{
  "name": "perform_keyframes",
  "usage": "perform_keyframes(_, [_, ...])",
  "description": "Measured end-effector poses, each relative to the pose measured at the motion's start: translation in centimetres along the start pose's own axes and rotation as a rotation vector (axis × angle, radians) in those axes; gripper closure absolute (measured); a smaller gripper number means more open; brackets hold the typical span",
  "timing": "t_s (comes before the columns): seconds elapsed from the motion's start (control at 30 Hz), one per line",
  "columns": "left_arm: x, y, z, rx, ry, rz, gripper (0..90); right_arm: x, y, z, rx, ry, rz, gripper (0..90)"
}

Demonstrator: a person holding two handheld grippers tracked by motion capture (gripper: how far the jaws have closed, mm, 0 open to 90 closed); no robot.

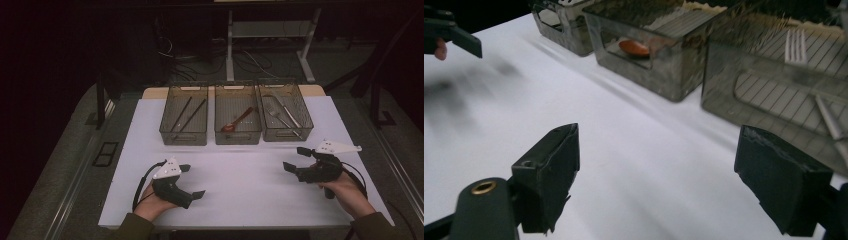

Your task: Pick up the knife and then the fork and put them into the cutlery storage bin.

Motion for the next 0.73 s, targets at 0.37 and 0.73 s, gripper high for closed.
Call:
perform_keyframes(0.37, [-0.1,0.0,0.0,-0.001,-0.001,-0.002,0.0,0.7,0.3,-2.9,0.024,0.001,0.007,17.6])
perform_keyframes(0.73, [-0.1,0.0,0.0,-0.005,-0.005,-0.004,0.0,-0.1,0.8,-3.9,0.040,0.001,-0.013,17.6])
Point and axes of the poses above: each handheld gripper's, and its own axes: y roughly backward along the jaws, z roughly out of its top, x roughly to its left, the point moved 1 cm from there along -y, roughly forward along the jaws, and after that the axes turned 5 degrees about z, right-handed, at the moved point
